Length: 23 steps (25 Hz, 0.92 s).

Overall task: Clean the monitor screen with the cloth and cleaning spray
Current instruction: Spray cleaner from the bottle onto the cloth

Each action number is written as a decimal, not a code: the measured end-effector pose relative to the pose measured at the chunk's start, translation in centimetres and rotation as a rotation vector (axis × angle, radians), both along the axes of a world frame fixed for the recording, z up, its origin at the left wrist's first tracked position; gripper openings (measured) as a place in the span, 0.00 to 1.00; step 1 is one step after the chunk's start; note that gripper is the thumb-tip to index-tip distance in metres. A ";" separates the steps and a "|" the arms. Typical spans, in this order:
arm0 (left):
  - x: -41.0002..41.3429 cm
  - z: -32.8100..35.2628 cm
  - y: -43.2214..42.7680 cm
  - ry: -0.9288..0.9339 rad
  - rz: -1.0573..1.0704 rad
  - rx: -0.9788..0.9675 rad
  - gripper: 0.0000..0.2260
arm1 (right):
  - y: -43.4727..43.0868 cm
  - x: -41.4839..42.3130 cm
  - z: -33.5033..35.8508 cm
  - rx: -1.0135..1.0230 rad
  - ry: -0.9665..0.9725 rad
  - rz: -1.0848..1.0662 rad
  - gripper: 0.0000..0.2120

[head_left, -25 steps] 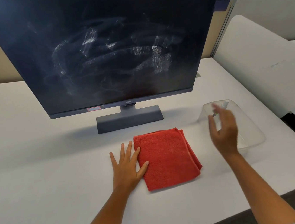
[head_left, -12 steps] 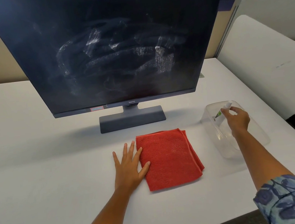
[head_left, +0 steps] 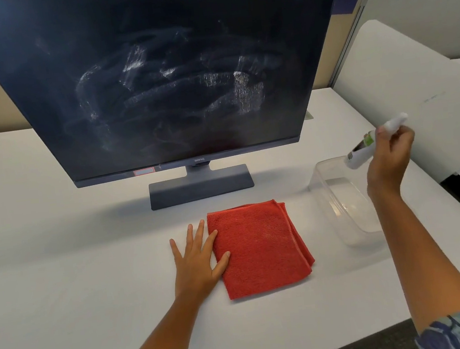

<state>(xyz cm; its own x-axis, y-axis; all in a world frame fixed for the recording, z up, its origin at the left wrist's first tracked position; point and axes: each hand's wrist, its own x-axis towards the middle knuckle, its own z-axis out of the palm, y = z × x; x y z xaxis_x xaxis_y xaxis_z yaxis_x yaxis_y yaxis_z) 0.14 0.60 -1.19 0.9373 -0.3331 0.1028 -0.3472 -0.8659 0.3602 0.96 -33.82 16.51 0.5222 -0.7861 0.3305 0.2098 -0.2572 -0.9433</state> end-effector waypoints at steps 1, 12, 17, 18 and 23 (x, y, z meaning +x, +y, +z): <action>0.0 0.0 0.0 0.001 0.001 0.000 0.31 | 1.0 -0.2 0.8 0.118 -0.072 0.088 0.07; -0.2 0.2 0.2 0.010 0.017 0.022 0.29 | 14.3 -5.2 -7.0 0.773 0.530 0.831 0.23; -0.1 -0.1 0.2 0.015 0.025 0.021 0.29 | 17.3 -6.1 -9.0 0.839 0.620 0.923 0.18; -0.1 -0.1 0.1 0.015 0.028 0.016 0.29 | 17.6 -6.2 -9.1 0.860 0.625 0.932 0.17; 0.0 -0.2 0.1 -0.001 0.029 0.018 0.29 | 17.8 -6.0 -9.5 0.887 0.734 0.981 0.25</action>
<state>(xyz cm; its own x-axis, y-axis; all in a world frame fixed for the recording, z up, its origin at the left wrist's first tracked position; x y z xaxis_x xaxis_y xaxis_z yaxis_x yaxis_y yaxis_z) 0.11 0.74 -1.36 0.9464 -0.3079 0.0977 -0.3224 -0.8817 0.3444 -5.04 -16.07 6.98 0.7765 0.1621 -0.6088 -0.6168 0.3926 -0.6822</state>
